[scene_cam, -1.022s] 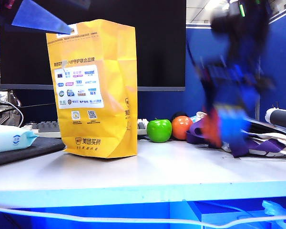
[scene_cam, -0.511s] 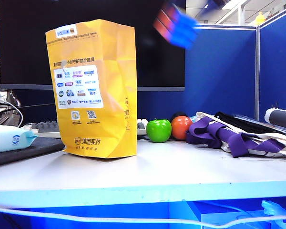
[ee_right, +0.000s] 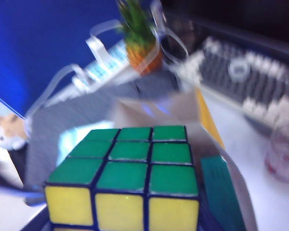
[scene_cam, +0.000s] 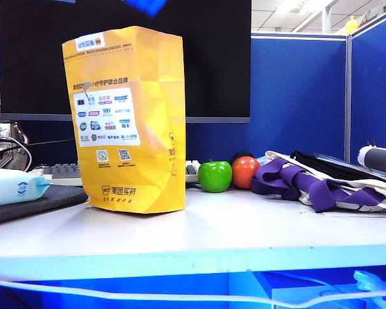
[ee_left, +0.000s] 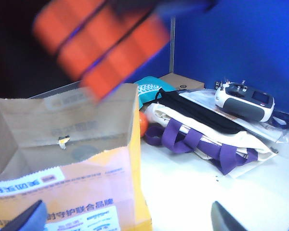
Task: Pick up the Rubik's Cube and throw it into the yellow paper bag.
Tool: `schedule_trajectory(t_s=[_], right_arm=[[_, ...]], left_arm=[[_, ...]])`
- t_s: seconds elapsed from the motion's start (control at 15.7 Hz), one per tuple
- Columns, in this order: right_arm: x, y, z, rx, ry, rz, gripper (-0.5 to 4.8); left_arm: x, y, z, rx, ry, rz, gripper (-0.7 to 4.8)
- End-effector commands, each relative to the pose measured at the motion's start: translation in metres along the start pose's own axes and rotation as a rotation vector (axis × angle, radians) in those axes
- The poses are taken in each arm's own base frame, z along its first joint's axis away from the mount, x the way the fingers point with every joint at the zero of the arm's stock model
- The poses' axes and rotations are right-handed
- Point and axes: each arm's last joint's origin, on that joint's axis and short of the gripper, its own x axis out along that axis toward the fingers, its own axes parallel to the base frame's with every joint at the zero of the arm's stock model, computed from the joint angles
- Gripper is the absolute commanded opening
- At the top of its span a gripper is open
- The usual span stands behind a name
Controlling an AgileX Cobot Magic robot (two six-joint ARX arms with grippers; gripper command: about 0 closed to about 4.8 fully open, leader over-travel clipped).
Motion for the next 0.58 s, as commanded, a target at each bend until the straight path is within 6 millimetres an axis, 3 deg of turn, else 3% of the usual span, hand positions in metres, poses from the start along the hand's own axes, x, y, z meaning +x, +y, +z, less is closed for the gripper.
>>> schedule_trajectory(t_s=[0.06, 0.26, 0.32, 0.38, 0.45, 0.58], right_arm=[[0.0211, -0.0108, -0.0033, -0.005, -0.003, 0.011, -0.06], [0.0289, -0.0147, -0.0018, -0.018, -0.035, 0.011, -0.01], [0.0284, -0.0142, 0.0003, -0.023, -0.053, 0.015, 1.6], [0.027, -0.0134, 0.0026, -0.029, -0.065, 0.015, 4.49], [0.0256, -0.0129, 0.0044, -0.032, -0.072, 0.008, 4.79], [0.0253, -0.0124, 0.0055, -0.037, -0.081, 0.017, 4.79]], left_arm=[[-0.0005, 0.0, 0.0011, 0.004, -0.002, -0.004, 4.57], [-0.0005, 0.0, 0.0013, 0.01, -0.003, -0.002, 4.57], [-0.0005, 0.0, 0.0013, 0.019, -0.004, -0.003, 4.57], [-0.0005, 0.0, 0.0013, 0.019, -0.004, -0.003, 4.57], [-0.0005, 0.0, 0.0014, 0.019, -0.005, -0.003, 4.57], [-0.0006, 0.0001, 0.0021, 0.021, -0.012, -0.002, 4.57]])
